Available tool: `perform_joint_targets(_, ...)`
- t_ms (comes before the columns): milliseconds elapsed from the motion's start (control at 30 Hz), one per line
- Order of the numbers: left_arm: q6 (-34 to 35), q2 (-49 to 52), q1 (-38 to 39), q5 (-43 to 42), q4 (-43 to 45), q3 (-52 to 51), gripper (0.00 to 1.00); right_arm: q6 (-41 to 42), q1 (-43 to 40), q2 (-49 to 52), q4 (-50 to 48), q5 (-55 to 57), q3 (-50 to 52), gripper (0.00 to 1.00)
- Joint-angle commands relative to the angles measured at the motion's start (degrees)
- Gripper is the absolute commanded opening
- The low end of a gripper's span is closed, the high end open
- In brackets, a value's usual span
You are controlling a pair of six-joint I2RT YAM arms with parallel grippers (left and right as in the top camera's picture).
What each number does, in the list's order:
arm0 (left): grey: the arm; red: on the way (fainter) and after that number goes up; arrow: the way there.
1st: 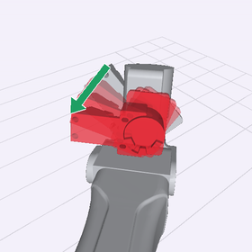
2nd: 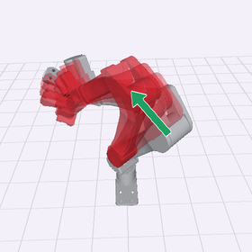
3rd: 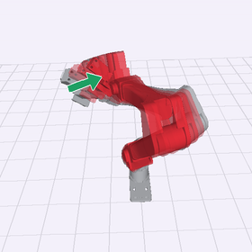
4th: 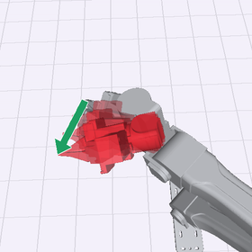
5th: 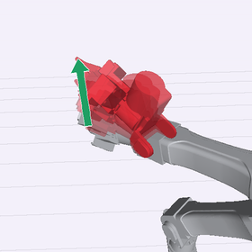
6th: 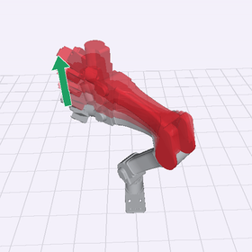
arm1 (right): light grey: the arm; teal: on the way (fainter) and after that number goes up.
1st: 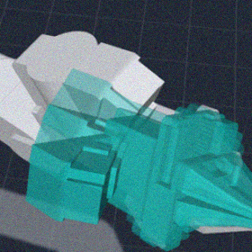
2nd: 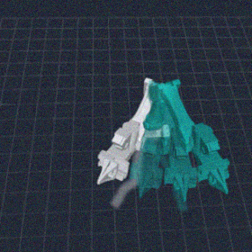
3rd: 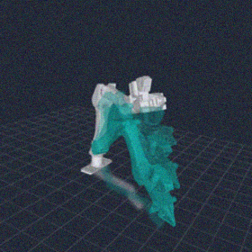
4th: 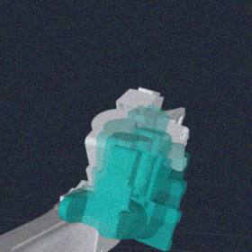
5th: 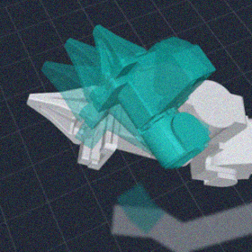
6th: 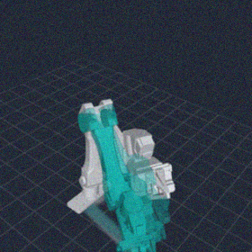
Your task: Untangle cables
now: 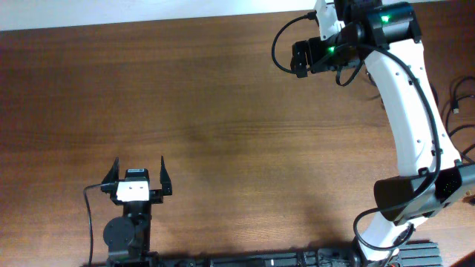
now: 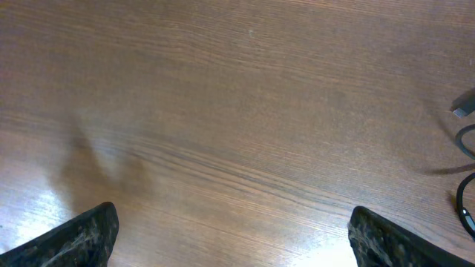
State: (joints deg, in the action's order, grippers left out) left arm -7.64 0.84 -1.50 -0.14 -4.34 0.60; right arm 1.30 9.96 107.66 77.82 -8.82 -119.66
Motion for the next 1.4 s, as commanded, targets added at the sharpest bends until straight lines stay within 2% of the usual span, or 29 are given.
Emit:
perform_joint_targets(0,0.74,-0.55,-0.39,0.39,-0.48,-0.11,0.99,-0.20,0.15,-1.01,-0.02,0.50,0.13,0.99)
perform_joint_targets(1100,0.72,-0.55,-0.39,0.39,-0.48,-0.11,0.99,-0.20,-0.04,-0.92,0.07,-1.70,0.13,0.99)
perform_joint_targets(1367,0.74,-0.55,-0.39,0.39,-0.48,-0.11,0.99,-0.17,0.55,-5.44,-0.04,-4.68,0.13,0.99)
